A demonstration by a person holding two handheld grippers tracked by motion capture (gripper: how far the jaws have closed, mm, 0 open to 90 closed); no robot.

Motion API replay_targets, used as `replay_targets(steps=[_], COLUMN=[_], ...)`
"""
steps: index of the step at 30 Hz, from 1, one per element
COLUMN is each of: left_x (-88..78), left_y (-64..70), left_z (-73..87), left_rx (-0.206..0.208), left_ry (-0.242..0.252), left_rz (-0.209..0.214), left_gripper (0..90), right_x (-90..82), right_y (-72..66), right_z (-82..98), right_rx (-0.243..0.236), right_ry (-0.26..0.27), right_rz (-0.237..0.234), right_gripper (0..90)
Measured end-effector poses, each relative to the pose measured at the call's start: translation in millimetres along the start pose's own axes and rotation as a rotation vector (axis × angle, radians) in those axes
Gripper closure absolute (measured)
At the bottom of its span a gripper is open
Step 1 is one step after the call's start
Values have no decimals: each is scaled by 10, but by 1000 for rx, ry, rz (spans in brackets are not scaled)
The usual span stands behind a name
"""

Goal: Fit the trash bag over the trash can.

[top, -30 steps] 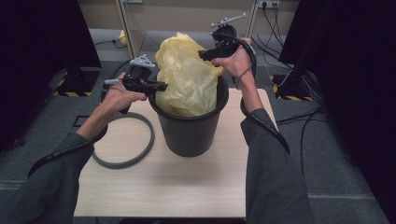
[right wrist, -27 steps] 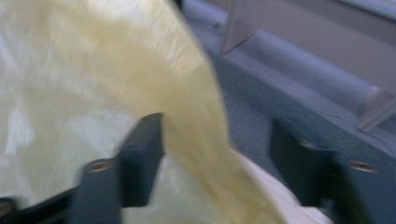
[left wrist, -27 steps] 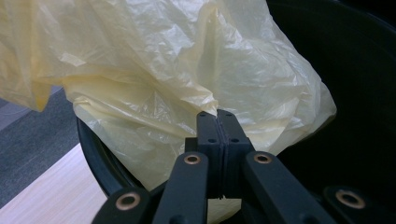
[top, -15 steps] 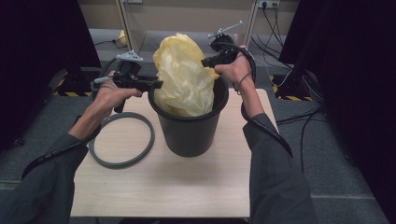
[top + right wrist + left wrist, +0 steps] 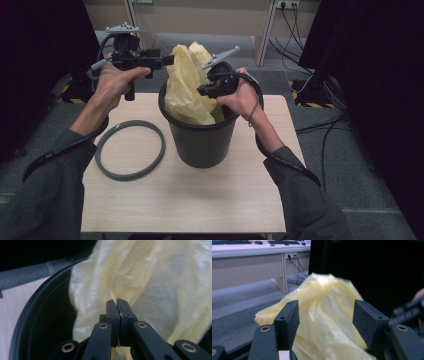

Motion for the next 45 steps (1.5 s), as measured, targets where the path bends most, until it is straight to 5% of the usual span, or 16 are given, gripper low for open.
replay_targets(steps=[4, 6, 9, 11, 15, 17, 22, 27, 31, 33, 36, 38, 45], left_x=[100, 166, 247, 299, 355, 370, 331, 283, 240, 227, 181, 123, -218], left_y=[93, 168, 211, 191, 110, 100, 85, 111, 146, 149, 109, 54, -300], left_z=[-34, -27, -6, 22, 83, 135, 227, 246, 249, 254, 267, 275, 451], left_rx=[-56, -50, -58, -64, -47, -82, -49, -45, -32, -39, -59, -74, -152], left_ry=[-3, -18, -48, -90, -105, -123, -156, -158, -158, -154, -145, -136, -128], left_rz=[24, 33, 8, -53, -84, -42, -31, 0, 21, 37, 54, 57, 43], left_gripper=[358, 358, 347, 370, 711, 838, 893, 895, 895, 895, 895, 895, 897], right_x=[66, 92, 154, 200, 233, 225, 18, -241, -141, -16, 177, 180, -520], right_y=[-147, -202, -251, -287, -324, -336, -153, 293, 499, 532, 535, 561, 747], right_z=[-14, -30, -37, -26, 1, 10, -85, -206, -261, -286, -292, -280, -70], right_rx=[-45, -57, -70, -76, -74, -71, 38, 195, 273, 292, 304, 284, 325], right_ry=[-17, -20, -31, -44, -41, -39, 53, 125, 122, 106, 85, 72, 78], right_rz=[-19, -31, -44, -53, -70, -82, -55, 133, 161, 154, 110, 130, 187], right_gripper=[890, 890, 890, 890, 884, 861, 627, 477, 429, 459, 756, 871, 900])
Point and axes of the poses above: each handheld gripper's, and its own axes: x roughly forward along the jaws, z roughly out of its underside, y roughly to its right, the point moved 4 cm from there along x, roughly forward along the jaws, and after that the axes turned 3 degrees about -x, right-handed, at the moved point
